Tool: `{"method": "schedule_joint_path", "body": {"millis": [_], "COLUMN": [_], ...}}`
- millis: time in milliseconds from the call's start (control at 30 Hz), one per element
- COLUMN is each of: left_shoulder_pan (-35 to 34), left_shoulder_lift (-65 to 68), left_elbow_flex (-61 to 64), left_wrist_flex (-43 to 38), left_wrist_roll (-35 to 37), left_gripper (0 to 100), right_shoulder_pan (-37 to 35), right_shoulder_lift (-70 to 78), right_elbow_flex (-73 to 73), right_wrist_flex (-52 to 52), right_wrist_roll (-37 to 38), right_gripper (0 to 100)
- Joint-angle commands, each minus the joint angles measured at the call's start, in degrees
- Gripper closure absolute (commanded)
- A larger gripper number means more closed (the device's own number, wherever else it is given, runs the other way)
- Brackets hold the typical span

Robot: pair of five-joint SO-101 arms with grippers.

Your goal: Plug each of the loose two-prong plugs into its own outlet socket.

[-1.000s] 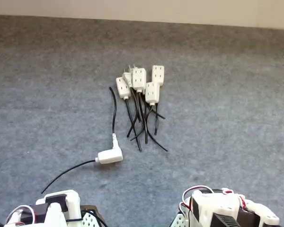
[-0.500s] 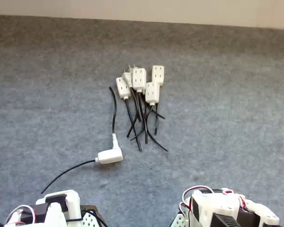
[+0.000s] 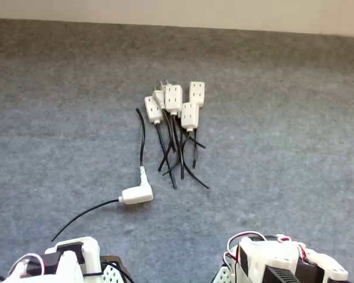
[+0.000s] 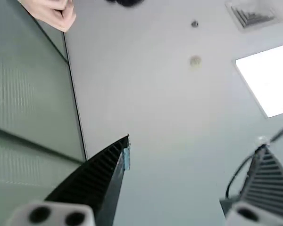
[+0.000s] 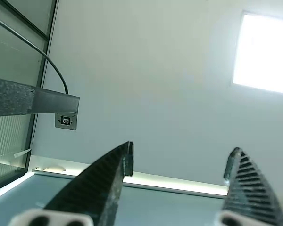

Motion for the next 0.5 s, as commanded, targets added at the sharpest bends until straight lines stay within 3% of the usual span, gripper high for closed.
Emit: {"method": "schedule_joint_path", "body": {"millis": [0, 100, 200, 467], "left_shoulder_pan": [0.04, 0.04, 0.40, -3.47], "left_shoulder_lift": [0.31, 0.31, 0.40, 0.31], "left_elbow_flex": [5.49, 13.93, 19.65, 21.05], "left_wrist_flex": [5.27, 10.81, 21.98, 48.26], "left_wrist_roll": [0.35, -4.04, -10.90, -13.63], "left_gripper": [63, 63, 63, 63], "right_shoulder_pan": [-0.40, -0.40, -0.75, -0.75], "right_shoulder_lift": [0.22, 0.22, 0.22, 0.40], "right_elbow_flex": [7.78, 7.78, 7.60, 7.60], "right_wrist_flex": [-0.84, -0.84, -0.84, -0.04], "right_wrist_roll": [0.44, 0.44, 0.44, 0.18], "right_gripper": [69.8, 69.8, 69.8, 69.8]}}
